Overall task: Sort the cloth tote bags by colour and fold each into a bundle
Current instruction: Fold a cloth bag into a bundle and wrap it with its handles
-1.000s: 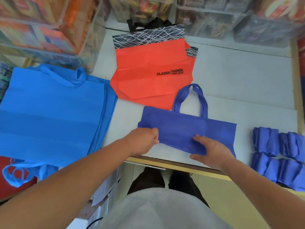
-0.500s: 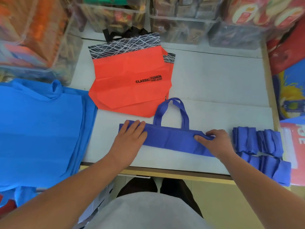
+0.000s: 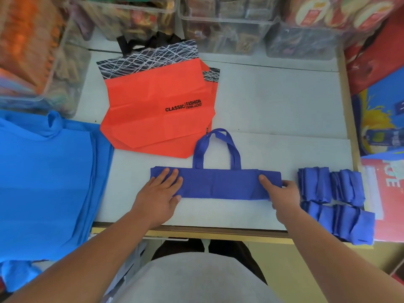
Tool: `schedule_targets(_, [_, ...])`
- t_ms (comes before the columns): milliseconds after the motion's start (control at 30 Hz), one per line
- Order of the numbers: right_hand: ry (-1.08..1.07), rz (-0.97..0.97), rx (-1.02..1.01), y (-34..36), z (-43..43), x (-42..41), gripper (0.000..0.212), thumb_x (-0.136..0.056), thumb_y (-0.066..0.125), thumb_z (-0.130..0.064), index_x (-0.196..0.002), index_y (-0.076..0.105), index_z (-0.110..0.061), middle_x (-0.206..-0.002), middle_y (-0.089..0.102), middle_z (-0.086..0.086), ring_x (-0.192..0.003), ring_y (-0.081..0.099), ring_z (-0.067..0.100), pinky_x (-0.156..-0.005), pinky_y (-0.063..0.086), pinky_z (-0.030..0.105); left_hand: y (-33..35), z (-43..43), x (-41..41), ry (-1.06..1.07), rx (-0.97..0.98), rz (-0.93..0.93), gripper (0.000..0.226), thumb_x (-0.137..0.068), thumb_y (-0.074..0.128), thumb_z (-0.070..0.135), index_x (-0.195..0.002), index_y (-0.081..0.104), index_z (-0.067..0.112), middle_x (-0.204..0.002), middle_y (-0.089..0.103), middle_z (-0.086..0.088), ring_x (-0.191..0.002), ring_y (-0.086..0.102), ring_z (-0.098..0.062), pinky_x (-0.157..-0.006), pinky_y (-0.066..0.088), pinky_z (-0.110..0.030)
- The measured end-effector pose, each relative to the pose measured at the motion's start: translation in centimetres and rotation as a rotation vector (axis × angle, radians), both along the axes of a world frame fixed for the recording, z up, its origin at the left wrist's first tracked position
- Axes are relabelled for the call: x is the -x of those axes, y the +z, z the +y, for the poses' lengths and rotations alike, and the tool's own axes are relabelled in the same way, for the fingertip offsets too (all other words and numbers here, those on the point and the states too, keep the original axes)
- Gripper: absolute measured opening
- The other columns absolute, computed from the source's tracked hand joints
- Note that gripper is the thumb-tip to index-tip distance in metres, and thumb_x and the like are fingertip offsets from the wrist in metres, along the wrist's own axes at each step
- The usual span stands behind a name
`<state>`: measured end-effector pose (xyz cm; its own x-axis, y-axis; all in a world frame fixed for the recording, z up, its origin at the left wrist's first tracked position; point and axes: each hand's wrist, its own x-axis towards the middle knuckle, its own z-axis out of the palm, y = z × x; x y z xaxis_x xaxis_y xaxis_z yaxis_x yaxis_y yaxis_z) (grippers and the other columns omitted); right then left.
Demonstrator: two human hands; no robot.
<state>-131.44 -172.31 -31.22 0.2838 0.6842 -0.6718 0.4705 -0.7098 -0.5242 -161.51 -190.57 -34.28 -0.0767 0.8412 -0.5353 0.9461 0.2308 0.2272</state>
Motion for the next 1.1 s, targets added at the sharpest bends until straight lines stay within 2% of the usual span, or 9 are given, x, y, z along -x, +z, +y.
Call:
schedule_targets(133, [0.165,-0.021,-0.032,0.2,2.3,0.8,0.032,-0.087,0.078,-0.035,-0.097,0.06,-0.01,-0.086,0.062,0.003,-0.071,0.056,0.018,-0.06,0.045,0.031,0.1,-0.2,-0.8,0.103,-0.107,-0.078,0.066,-0.096,0.014,0.055,-0.15,0.045,0.033,-0.167,0.014,0.01,-0.156,0.009,-0.015,-0.122,0.027,-0.039])
schedule_targets(200, [0.258,-0.085,-0.102,0.1,4.2,1.4,0.03,-0.087,0.076,-0.033,-0.091,0.056,-0.011,-0.083,0.061,0.005,-0.075,0.06,0.025,-0.055,0.043,0.03,0.3,-0.5,-1.2,0.075,-0.204,-0.106,0.039,-0.097,0.035,0.045,-0.108,0.07,0.033,-0.16,0.037,0.004,-0.15,0.031,-0.021,-0.107,0.046,-0.043])
schedule_targets(267, [0.35,-0.173,-0.157,0.1,6.3,1.9,0.037,-0.085,0.077,-0.039,-0.099,0.057,-0.011,-0.091,0.062,0.005,-0.089,0.064,0.032,-0.061,0.045,0.033,0.0,-1.0,-2.0,-0.064,-0.271,-0.035,0.029,-0.093,0.042,0.041,-0.091,0.07,0.033,-0.152,0.051,0.0,-0.142,0.046,-0.029,-0.104,0.045,-0.046])
schedule_targets(367, [0.478,-0.418,-0.283,0.1,8.9,2.2,0.081,-0.079,0.081,-0.047,-0.142,0.043,-0.015,-0.139,0.047,0.01,-0.128,0.047,0.033,-0.092,0.048,0.045,-0.5,-1.6,-4.0,-0.096,-0.246,-0.049,0.029,-0.093,0.045,0.044,-0.104,0.071,0.041,-0.152,0.051,0.002,-0.14,0.045,-0.03,-0.115,0.027,-0.045])
schedule_targets(433, [0.539,-0.524,-0.504,0.8,9.3,2.4,0.094,-0.078,0.084,-0.042,-0.152,0.032,-0.017,-0.15,0.033,0.013,-0.134,0.036,0.036,-0.107,0.04,0.048,-0.4,-1.5,-5.2,-0.047,-0.254,-0.114,0.032,-0.094,0.045,0.048,-0.114,0.069,0.045,-0.154,0.049,0.004,-0.14,0.043,-0.028,-0.116,0.034,-0.04])
schedule_targets(600, [0.618,-0.355,-0.754,1.4,3.0,3.2,0.067,-0.084,0.079,-0.029,-0.142,0.048,-0.014,-0.135,0.045,0.012,-0.118,0.043,0.032,-0.1,0.044,0.049,0.6,0.1,-7.8,0.06,-0.147,-0.242,0.053,-0.098,0.038,0.058,-0.147,0.047,0.041,-0.166,0.021,0.015,-0.152,0.016,-0.012,-0.121,0.028,-0.035])
schedule_targets(733, [1.072,-0.051,-0.498,-1.7,-4.8,4.2,0.045,-0.099,0.058,-0.041,-0.135,0.063,-0.016,-0.145,0.055,0.001,-0.137,0.044,0.02,-0.111,0.042,0.041,0.1,0.8,-9.4,0.193,-0.21,-0.291,0.071,-0.083,0.062,0.067,-0.145,0.05,0.036,-0.16,0.029,0.023,-0.147,0.022,-0.002,-0.113,0.038,-0.027])
schedule_targets(833, [1.097,0.006,-0.362,-3.8,-6.1,3.2,0.036,-0.103,0.054,-0.035,-0.134,0.066,-0.02,-0.156,0.034,-0.019,-0.15,0.025,0.005,-0.121,0.029,0.03,-1.1,0.4,-10.2,0.189,-0.265,-0.24,0.08,-0.069,0.08,0.058,-0.14,0.057,0.032,-0.157,0.038,0.019,-0.143,0.033,-0.007,-0.111,0.042,-0.028])
schedule_targets(1100, [1.152,0.0,-0.13,-2.8,-4.8,3.0,0.038,-0.102,0.056,-0.03,-0.14,0.059,-0.029,-0.161,0.025,-0.024,-0.151,0.011,-0.004,-0.119,0.012,0.017,-2.1,-0.1,-9.7,0.045,-0.471,-0.116,0.027,-0.086,0.07,0.026,-0.113,0.074,0.023,-0.138,0.063,0.005,-0.128,0.057,-0.02,-0.083,0.061,-0.036])
